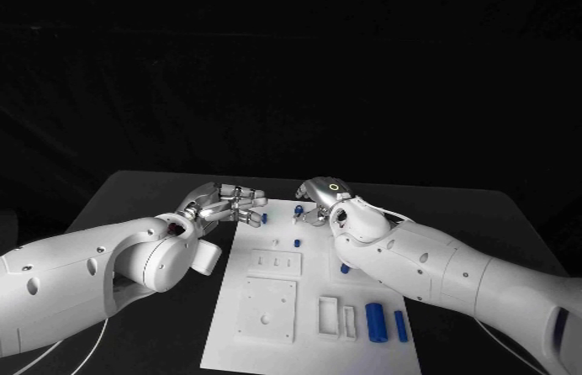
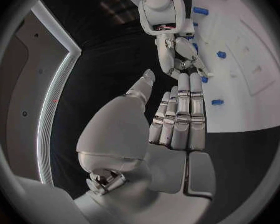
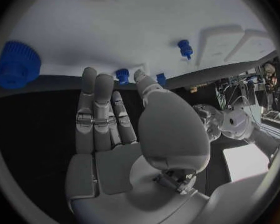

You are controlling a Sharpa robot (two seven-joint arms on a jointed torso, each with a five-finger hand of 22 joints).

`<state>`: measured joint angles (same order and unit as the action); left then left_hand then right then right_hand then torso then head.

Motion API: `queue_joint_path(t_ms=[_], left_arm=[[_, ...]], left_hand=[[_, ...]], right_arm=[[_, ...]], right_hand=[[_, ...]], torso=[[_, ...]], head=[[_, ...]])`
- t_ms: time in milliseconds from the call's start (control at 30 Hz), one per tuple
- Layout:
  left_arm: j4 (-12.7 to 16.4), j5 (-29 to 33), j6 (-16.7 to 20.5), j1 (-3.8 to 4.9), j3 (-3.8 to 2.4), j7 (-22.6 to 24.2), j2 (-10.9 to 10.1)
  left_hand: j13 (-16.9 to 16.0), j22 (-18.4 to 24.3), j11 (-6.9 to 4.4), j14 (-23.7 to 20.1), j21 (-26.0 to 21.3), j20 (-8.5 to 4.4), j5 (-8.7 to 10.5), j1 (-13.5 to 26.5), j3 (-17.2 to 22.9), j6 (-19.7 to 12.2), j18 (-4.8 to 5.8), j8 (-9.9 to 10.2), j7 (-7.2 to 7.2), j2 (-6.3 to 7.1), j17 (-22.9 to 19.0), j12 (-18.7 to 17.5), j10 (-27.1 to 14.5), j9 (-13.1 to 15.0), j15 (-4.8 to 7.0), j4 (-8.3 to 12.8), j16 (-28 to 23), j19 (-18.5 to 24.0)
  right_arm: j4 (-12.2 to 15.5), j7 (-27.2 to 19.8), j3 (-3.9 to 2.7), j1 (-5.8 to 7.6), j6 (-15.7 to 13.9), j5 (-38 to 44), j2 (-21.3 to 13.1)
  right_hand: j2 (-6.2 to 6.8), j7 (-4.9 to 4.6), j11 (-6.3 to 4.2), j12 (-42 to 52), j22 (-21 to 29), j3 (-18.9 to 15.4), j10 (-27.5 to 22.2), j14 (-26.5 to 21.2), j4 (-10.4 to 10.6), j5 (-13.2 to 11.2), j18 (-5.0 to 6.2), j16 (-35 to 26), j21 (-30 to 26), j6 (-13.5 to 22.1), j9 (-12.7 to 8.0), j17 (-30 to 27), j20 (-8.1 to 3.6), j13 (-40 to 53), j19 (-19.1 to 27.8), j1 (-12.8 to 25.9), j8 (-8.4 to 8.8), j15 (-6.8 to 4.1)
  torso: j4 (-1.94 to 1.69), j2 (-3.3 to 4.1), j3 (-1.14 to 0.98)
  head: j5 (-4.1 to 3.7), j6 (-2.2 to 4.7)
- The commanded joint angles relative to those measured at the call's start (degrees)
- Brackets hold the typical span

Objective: Assemble the parts on the task board

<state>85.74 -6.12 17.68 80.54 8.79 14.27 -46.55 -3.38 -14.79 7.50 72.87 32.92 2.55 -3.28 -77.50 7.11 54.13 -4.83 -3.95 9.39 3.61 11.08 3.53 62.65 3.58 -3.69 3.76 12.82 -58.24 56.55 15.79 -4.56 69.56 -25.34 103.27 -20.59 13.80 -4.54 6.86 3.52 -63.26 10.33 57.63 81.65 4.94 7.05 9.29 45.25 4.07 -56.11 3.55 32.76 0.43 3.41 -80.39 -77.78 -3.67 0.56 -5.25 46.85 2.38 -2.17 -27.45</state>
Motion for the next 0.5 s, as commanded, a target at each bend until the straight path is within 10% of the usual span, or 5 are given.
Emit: queue_joint_path(t_ms=[33,300,500], left_arm=[[0.0,-0.1,-0.4,0.14,-0.06,0.4,-0.2],[0.3,-0.1,-0.2,0.35,-0.06,0.5,-1.1],[0.3,-0.1,-0.5,0.39,-0.06,0.5,-1.5]], left_hand=[[-0.1,0.1,-0.17,0.1,0.1,-0.04,-0.01,-0.3,0.1,-0.2,-0.70,0.1,-0.01,0.04,-0.1,0.0,-0.4,0.1,0.10,-0.2,0.1,0.3],[-0.1,0.1,-0.21,0.1,0.1,-0.02,0.00,-0.4,0.1,0.2,-0.68,0.1,-0.06,0.07,-0.1,0.0,-0.2,0.1,0.09,-0.2,0.1,0.4],[-0.1,0.1,-0.21,0.1,0.1,-0.02,0.00,-0.4,0.1,0.2,-0.68,0.1,-0.06,0.07,-0.1,0.0,-0.2,0.1,0.09,-0.2,0.1,0.4]], right_arm=[[2.3,-1.8,-0.72,0.12,-1.1,-2.0,-1.5],[11.8,-1.5,-5.99,0.64,0.5,-4.6,-10.1],[14.7,-2.2,-8.44,0.80,4.9,-7.8,-14.9]], right_hand=[[-0.03,-0.38,-0.27,-0.2,0.9,-0.6,0.4,-0.1,0.6,0.4,-0.63,-0.1,0.0,-0.7,0.0,-0.2,-0.01,0.0,-0.3,-0.4,0.11,0.00],[-3.23,-1.85,-2.35,-0.1,-0.1,2.4,8.8,0.5,-5.5,-0.7,-0.98,0.5,0.5,-4.0,0.0,0.1,-0.69,0.0,-0.5,1.7,0.11,-1.25],[-3.48,-2.34,-4.02,0.2,-0.9,4.7,16.8,0.1,-6.4,-0.8,-2.40,0.1,0.4,-4.6,0.1,0.3,-2.13,0.5,-0.2,2.7,0.08,-2.37]], torso=[[0.26,-0.06,-0.06],[1.30,-0.26,-0.21],[2.00,-0.53,-0.43]], head=[[0.12,0.05],[0.54,0.42],[0.63,0.48]])
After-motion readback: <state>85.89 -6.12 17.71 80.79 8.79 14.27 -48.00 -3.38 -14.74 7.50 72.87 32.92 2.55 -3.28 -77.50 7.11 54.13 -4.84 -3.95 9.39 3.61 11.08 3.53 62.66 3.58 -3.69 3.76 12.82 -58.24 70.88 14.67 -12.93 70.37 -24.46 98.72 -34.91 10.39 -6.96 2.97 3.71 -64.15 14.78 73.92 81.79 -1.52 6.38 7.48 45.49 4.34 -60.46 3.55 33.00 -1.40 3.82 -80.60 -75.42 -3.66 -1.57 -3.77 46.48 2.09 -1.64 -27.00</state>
